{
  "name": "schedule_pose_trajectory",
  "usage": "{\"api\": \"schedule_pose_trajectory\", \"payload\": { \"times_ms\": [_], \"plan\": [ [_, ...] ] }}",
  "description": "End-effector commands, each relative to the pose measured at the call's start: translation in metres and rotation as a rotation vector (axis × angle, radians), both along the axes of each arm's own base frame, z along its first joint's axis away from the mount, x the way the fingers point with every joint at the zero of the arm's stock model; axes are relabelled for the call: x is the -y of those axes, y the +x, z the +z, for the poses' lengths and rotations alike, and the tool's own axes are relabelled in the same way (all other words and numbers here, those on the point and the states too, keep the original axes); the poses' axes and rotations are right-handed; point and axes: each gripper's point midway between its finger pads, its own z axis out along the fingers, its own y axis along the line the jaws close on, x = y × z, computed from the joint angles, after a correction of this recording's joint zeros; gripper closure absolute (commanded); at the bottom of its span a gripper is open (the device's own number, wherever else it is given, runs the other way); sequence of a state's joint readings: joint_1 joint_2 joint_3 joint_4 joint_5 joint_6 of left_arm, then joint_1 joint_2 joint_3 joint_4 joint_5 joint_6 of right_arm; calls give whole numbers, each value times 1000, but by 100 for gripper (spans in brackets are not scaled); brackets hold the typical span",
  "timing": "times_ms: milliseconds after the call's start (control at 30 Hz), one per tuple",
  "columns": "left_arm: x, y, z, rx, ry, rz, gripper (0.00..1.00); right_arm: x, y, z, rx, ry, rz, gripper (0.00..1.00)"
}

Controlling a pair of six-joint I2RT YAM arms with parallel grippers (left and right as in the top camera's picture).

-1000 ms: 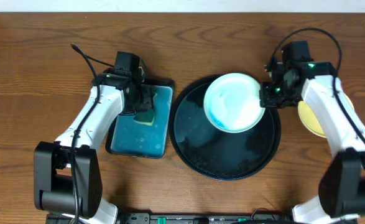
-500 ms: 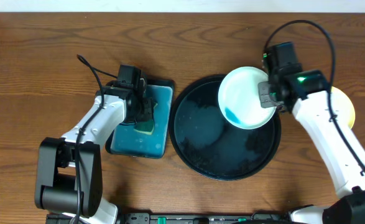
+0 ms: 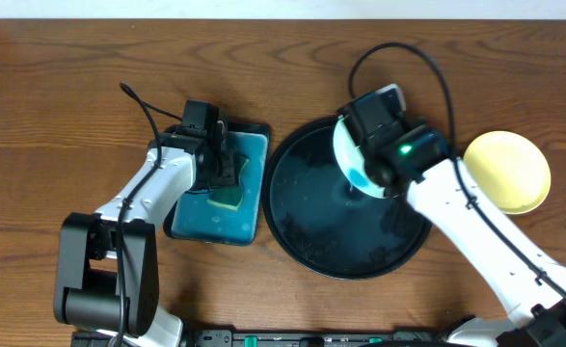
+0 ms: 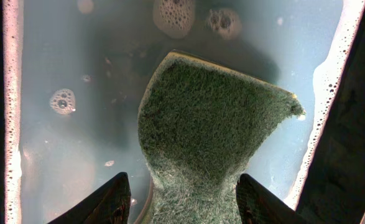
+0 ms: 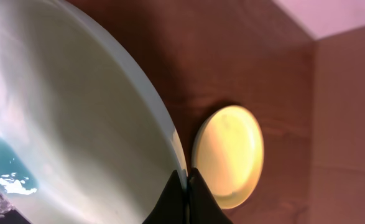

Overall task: Clean dirty plates on tray and stack at the side
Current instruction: 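Lift the mint plate with the right gripper and carry it right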

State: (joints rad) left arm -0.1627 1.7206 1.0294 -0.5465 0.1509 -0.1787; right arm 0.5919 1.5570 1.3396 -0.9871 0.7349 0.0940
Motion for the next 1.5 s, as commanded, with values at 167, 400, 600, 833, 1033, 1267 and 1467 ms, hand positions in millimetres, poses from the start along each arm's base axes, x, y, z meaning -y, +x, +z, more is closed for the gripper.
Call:
{"api": "schedule_pose_trajectory", "payload": {
  "times_ms": [167, 400, 600, 833, 1033, 1267, 1467],
  "plan": [
    [-3, -2, -4, -12, 13, -5, 43, -18, -9, 45, 190, -205, 47, 99],
    [-3, -2, -4, -12, 13, -5, 43, -37, -18, 64, 283, -290, 90, 99],
    [-3, -2, -4, -12, 13, -5, 43, -42, -21, 70, 310, -314, 100, 99],
    [-3, -2, -4, -12, 13, -5, 43, -42, -21, 70, 311, -312, 101, 99],
    [-3, -2, -4, -13, 13, -5, 43, -43, -21, 70, 313, -311, 101, 99],
    [-3, -2, -4, -13, 13, -5, 43, -40, -16, 71, 335, -273, 68, 99],
    [-3, -2, -4, -13, 12, 0, 43, -17, -1, 39, 274, 9, -97, 99]
  ]
}}
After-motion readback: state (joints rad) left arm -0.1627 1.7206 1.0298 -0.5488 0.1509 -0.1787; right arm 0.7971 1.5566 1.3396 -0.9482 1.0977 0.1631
